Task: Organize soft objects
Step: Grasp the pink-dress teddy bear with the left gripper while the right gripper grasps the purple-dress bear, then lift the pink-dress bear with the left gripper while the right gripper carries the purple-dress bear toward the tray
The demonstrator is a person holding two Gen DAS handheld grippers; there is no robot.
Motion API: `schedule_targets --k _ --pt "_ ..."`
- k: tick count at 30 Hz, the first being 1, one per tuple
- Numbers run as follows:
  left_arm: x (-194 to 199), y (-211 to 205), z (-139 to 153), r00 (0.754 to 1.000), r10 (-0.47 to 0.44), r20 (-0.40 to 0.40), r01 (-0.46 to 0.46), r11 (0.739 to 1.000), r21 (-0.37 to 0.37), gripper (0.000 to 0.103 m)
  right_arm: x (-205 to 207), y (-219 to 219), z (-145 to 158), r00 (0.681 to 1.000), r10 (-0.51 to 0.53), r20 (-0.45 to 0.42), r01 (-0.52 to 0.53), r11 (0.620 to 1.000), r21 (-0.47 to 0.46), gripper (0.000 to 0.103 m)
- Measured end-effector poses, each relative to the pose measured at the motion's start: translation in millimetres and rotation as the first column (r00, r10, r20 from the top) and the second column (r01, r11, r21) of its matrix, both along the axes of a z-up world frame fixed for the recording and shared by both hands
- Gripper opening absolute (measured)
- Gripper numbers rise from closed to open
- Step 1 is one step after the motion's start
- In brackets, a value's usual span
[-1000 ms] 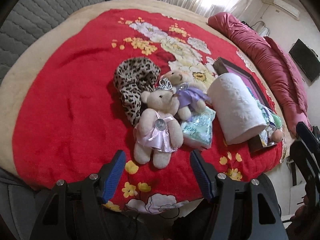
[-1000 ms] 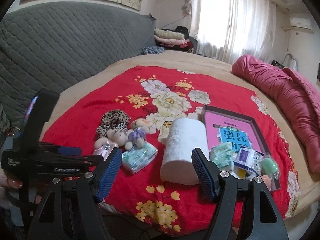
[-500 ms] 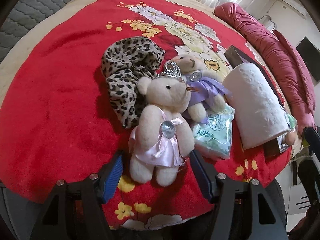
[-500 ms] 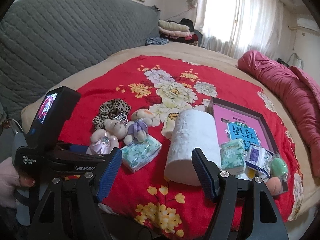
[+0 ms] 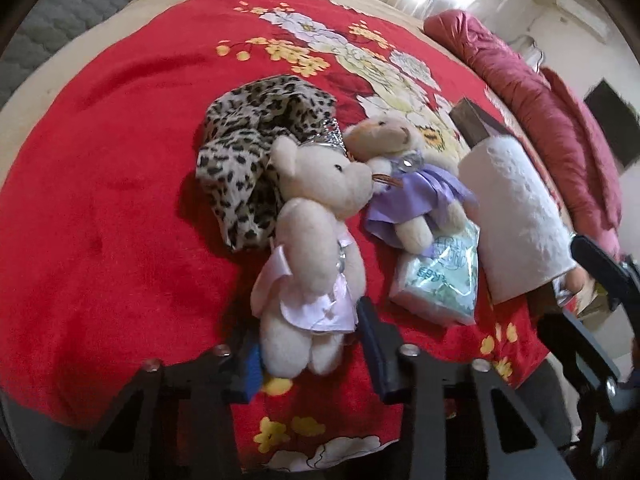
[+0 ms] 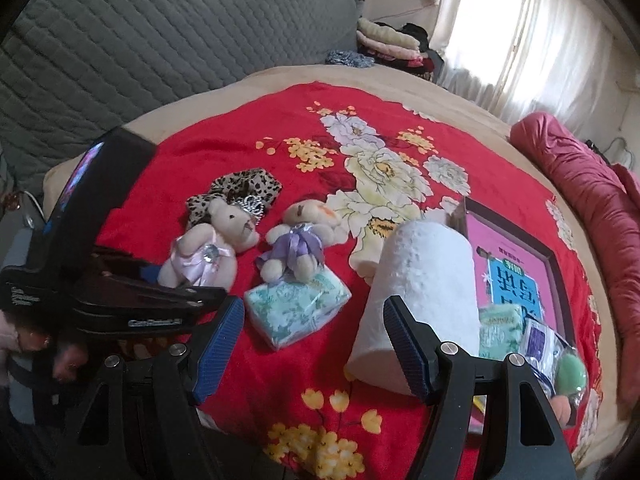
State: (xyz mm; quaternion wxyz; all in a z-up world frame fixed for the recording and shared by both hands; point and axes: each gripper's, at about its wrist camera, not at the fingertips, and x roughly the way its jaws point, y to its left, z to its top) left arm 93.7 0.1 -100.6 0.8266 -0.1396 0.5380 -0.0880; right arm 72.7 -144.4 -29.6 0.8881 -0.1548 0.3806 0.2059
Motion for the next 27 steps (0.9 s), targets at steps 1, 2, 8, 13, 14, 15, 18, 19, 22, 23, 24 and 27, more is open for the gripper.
schedule_targets --k 1,2,8,13,14,15,18,19,22,23,24,27 --pt "0 4 -1 1.000 0.006 -0.002 -0.006 1.000 -0.018 0.032 5 1 1 1.000 0.001 -0.003 -0.001 1.000 0.008 0.074" --pt "0 8 -2 1.000 0.009 -0.005 -0.009 0.999 -0.037 0.031 11 4 2 1.000 0.000 -0.008 0.000 1.000 0.015 0.074" --pt "-2 14 -2 1.000 0.009 -0.001 -0.009 0.997 -0.071 0.027 55 34 -11 0.997 -0.014 -0.080 0.011 0.999 -0.030 0.074" --pt "-4 19 -2 1.000 0.008 -0.002 -0.008 0.994 -0.105 0.023 86 51 -34 0.987 -0.057 -0.147 0.044 0.995 -0.090 0.073" --pt "-5 20 -2 1.000 0.007 -0.002 -0.007 0.994 -0.110 0.023 91 54 -38 0.986 -0.069 -0.153 0.053 0.992 -0.111 0.073" --pt "-5 21 -3 1.000 0.007 -0.002 -0.008 0.994 -0.113 0.023 94 56 -42 0.985 -0.075 -0.154 0.056 0.991 -0.122 0.073" --pt "-6 22 -3 1.000 0.007 -0.002 -0.008 0.993 -0.122 0.023 106 62 -55 0.982 -0.095 -0.164 0.068 0.984 -0.164 0.073" --pt "-5 22 -4 1.000 0.007 -0.001 -0.007 0.993 -0.121 0.022 109 63 -58 0.981 -0.089 -0.173 0.062 0.986 -0.156 0.074" --pt "-6 20 -3 1.000 -0.002 0.005 0.002 0.994 -0.107 0.020 112 65 -69 0.978 -0.081 -0.193 0.053 0.988 -0.145 0.063" --pt "-7 20 -3 1.000 -0.002 0.008 0.003 0.994 -0.108 0.019 111 65 -70 0.979 -0.071 -0.193 0.047 0.991 -0.128 0.051" --pt "-7 20 -3 1.000 -0.004 0.009 0.005 0.994 -0.113 0.018 110 67 -71 0.979 -0.061 -0.193 0.038 0.992 -0.122 0.043" --pt "-8 21 -3 1.000 -0.006 0.009 0.007 0.992 -0.129 0.017 98 72 -67 0.991 -0.030 -0.132 0.011 0.990 -0.142 0.035"
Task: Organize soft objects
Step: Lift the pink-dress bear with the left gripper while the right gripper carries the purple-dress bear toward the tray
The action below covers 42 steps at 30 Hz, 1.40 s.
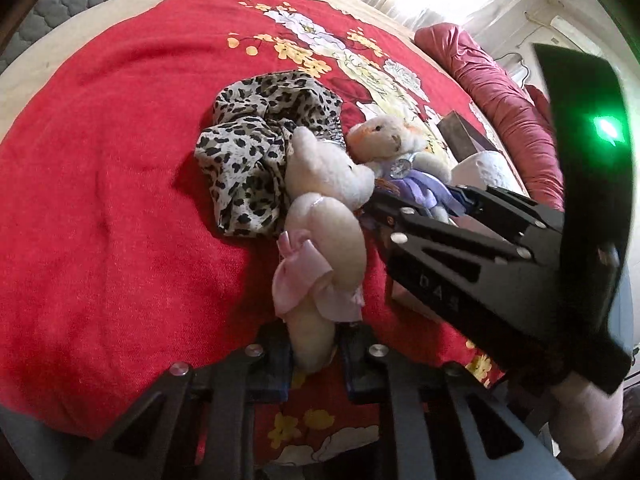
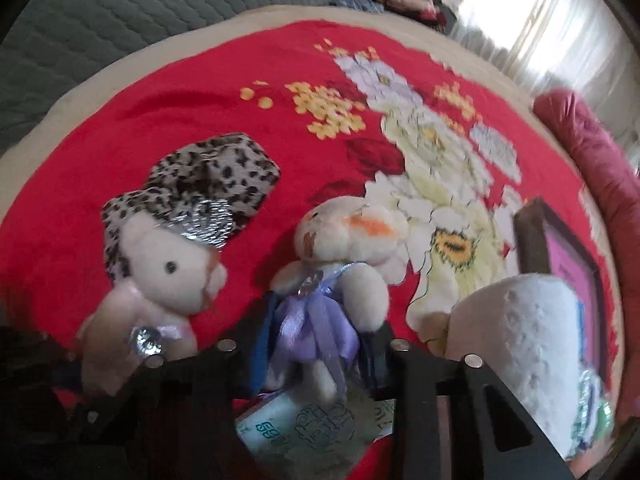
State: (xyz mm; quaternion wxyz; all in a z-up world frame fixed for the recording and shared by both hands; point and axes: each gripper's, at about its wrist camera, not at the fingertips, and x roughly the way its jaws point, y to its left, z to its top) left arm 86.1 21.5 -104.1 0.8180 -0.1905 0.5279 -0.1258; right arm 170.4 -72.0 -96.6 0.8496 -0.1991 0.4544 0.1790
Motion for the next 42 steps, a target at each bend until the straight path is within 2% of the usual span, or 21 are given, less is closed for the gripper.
schedule_targets --k 7,14,24,33,42 --pt "-5 2 4 1.000 0.002 0.015 -0.002 1.000 -0.023 0.017 -10 -22 25 0.999 -0.035 0.029 0.031 0.991 0.134 0.034" --pt "-13 -7 19 0.998 -0.023 0.059 0.025 0.999 -0.030 0.016 -28 -44 52 0.994 -0.062 0.092 0.042 0.977 0.208 0.034" --pt "-30 -32 53 0.984 -0.059 0.166 0.052 0.998 0.046 0.016 -59 -80 83 0.983 -0.102 0.154 0.054 0.957 0.286 0.034" --pt "-42 -55 66 0.976 -0.092 0.199 0.072 0.992 0.105 0.016 -81 -117 98 0.969 -0.161 0.188 0.091 0.938 0.334 0.034" --pt "-52 -84 84 0.961 -0.143 0.238 0.109 0.982 0.152 0.016 -97 -162 110 0.942 -0.247 0.226 0.148 0.913 0.380 0.034"
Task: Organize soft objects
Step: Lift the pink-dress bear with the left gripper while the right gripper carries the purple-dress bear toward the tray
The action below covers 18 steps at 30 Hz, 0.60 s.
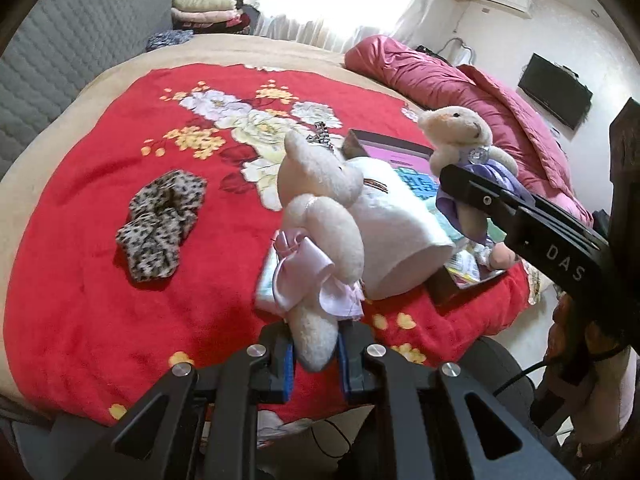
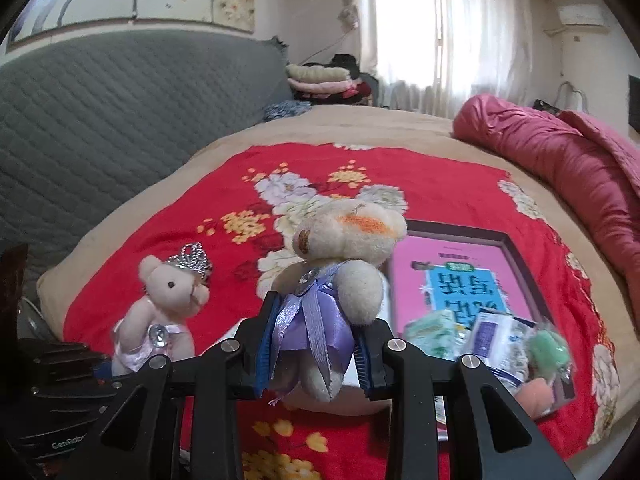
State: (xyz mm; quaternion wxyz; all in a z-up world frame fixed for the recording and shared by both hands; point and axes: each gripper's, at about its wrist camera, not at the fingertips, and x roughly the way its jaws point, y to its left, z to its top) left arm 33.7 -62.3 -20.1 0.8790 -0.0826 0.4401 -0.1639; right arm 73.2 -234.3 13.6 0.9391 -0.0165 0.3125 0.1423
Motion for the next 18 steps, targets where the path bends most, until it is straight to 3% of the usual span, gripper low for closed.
schedule_targets --k 18 --pt "-2 -82 34 0.991 -0.126 0.049 0.125 0.992 0.011 0.016 -23 -91 14 0.979 -0.195 0.062 0.191 0.980 0.063 0.034"
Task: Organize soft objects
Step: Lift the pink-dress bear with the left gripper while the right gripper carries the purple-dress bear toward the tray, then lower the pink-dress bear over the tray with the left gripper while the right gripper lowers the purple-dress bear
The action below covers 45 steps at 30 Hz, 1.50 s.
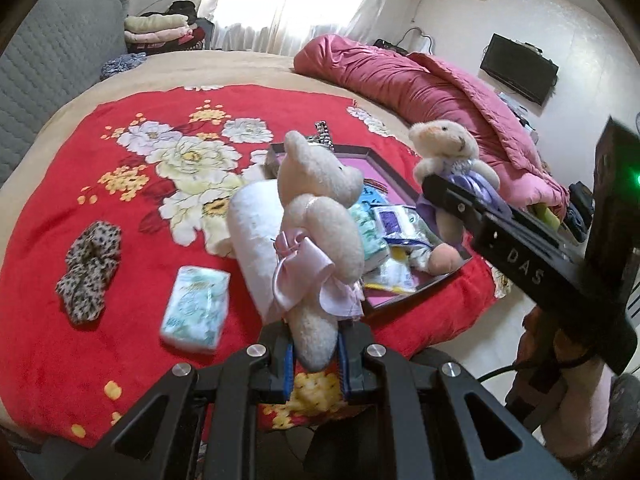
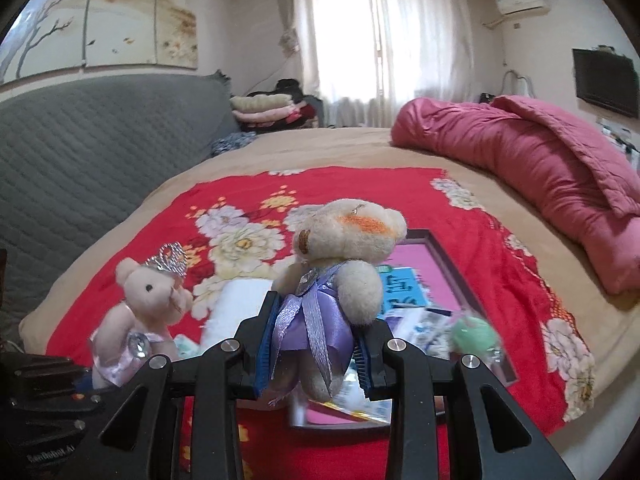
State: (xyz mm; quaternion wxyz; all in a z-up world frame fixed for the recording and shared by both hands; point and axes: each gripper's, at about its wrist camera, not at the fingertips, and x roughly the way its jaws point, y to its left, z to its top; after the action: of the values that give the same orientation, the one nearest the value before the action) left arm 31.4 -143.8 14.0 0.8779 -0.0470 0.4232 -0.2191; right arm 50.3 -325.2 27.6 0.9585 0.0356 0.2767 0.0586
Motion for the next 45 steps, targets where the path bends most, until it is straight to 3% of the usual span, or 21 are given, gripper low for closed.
schedule_targets --k 9,21,33,45 --pt "8 -25 15 0.999 -0.026 0.034 0.026 1.000 -0.003 0.016 -10 -38 5 0.994 -0.107 0.027 0.107 0.994 0.009 0.034" --pt "16 -64 26 0.993 -0.098 0.058 0.098 0.995 0.004 0.016 -17 -60 8 0.986 -0.161 0.045 0.161 0.987 0.005 0.034" --pt "25 -92 25 0.988 -0.136 0.068 0.134 0.990 0.036 0.016 -19 -69 7 0.981 -0.182 0.068 0.184 0.983 -0.024 0.034" --pt "37 -117 5 0.985 -0.170 0.043 0.166 0.983 0.079 0.016 -9 -81 -12 0.981 -0.193 0.008 0.193 0.981 -0.016 0.034"
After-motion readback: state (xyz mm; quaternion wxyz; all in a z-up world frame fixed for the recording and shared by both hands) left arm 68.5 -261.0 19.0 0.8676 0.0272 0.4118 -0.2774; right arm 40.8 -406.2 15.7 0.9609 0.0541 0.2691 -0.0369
